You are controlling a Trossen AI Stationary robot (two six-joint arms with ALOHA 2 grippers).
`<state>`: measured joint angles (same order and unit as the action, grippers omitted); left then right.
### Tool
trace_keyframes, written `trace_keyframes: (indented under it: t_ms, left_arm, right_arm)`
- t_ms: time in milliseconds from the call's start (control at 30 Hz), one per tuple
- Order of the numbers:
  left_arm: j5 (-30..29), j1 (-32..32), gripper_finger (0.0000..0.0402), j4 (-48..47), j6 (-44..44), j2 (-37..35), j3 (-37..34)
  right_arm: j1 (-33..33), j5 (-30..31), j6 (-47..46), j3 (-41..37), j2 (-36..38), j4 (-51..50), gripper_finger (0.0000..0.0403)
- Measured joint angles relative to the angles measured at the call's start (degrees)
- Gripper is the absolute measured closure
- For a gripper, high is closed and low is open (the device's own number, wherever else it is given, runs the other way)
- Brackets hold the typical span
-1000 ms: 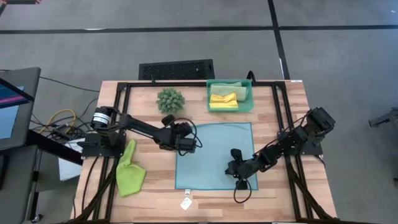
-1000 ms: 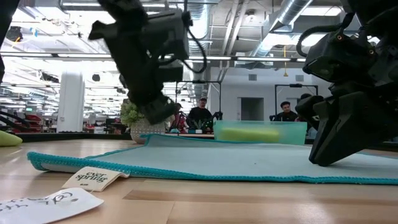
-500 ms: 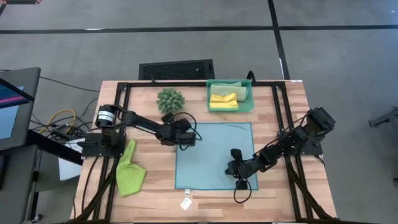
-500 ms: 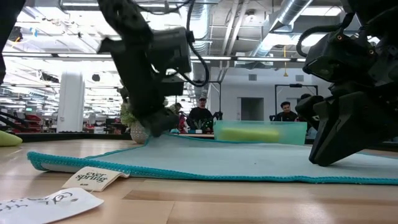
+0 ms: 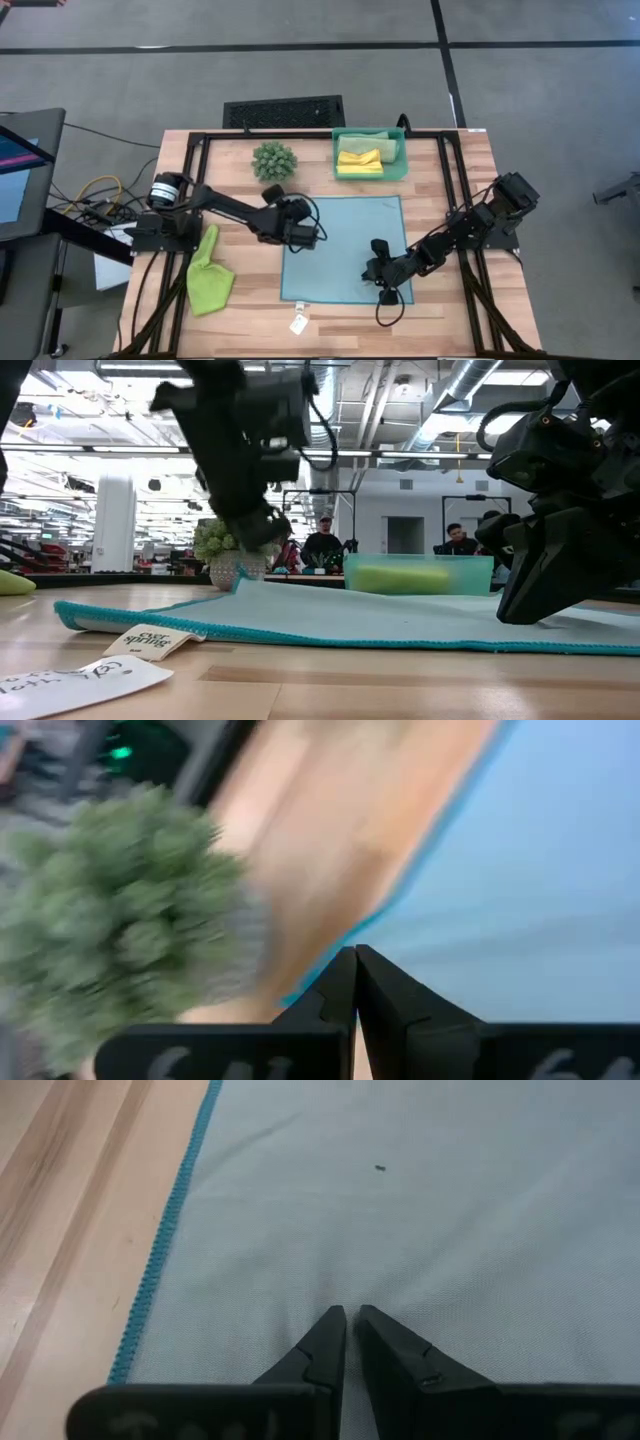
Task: Roll microfiber towels into tight, uniform cylinder then place into a basket
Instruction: Roll the blue microfiber cloth
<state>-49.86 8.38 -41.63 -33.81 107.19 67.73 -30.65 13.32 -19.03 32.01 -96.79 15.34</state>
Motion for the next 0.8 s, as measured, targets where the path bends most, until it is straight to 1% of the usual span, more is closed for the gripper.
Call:
trace_keyframes:
  t_ms: [67, 133, 200, 300, 367, 433, 500, 600, 667, 733, 800]
  left_arm:
    - [1.97, 0.79, 0.0401, 0.11, 0.16, 0.01, 1.07]
    - [5.15, 1.09, 0.0401, 0.7, 0.15, 0.01, 1.41]
    - [11.19, 1.13, 0.0401, 1.93, 1.01, 0.01, 1.41]
    - [23.11, 1.5, 0.0401, 2.66, 1.1, 0.21, 1.41]
    - [28.36, 2.99, 0.0401, 3.37, 0.54, 1.22, 1.44]
    - [30.72, 5.23, 0.0401, 3.86, 1.37, 2.6, 1.44]
    - [33.59, 7.82, 0.0401, 3.86, 4.71, 3.9, 1.45]
    - [35.82, 11.83, 0.0401, 2.98, 9.79, 4.14, 1.65]
    - [35.81, 14.04, 0.0401, 2.37, 10.35, 3.91, 1.63]
    - [37.37, 15.52, 0.0401, 0.75, 9.7, 2.9, 1.44]
    - [37.32, 16.33, 0.0401, -0.72, 10.07, 1.82, 1.26]
  right_arm:
    - [0.0, 0.0, -0.03, 0.0, 0.0, 0.07, 0.0343]
    - [-0.06, 0.0, -0.4, 0.0, 0.0, 0.08, 0.0343]
    - [-0.07, 0.02, -0.47, 0.0, 0.0, 0.11, 0.0343]
    - [-0.09, 0.0, -0.5, -0.05, -0.01, 0.69, 0.0343]
    - [-0.07, -0.37, -0.5, -0.14, -0.14, 1.87, 0.0343]
    - [0.02, -0.99, -0.21, -0.22, -0.26, 3.89, 0.0343]
    - [0.38, -0.01, -0.22, -0.2, -0.01, 6.49, 0.0343]
    - [1.1, 0.74, -0.54, 0.27, 2.19, 7.03, 0.0343]
    - [1.78, 3.42, -1.95, 0.5, 4.48, 6.19, 0.0343]
    - [2.6, 7.54, -3.18, 0.5, 7.03, 3.97, 0.0343]
    - [3.9, 11.02, -3.76, 0.59, 9.08, -0.11, 0.0343]
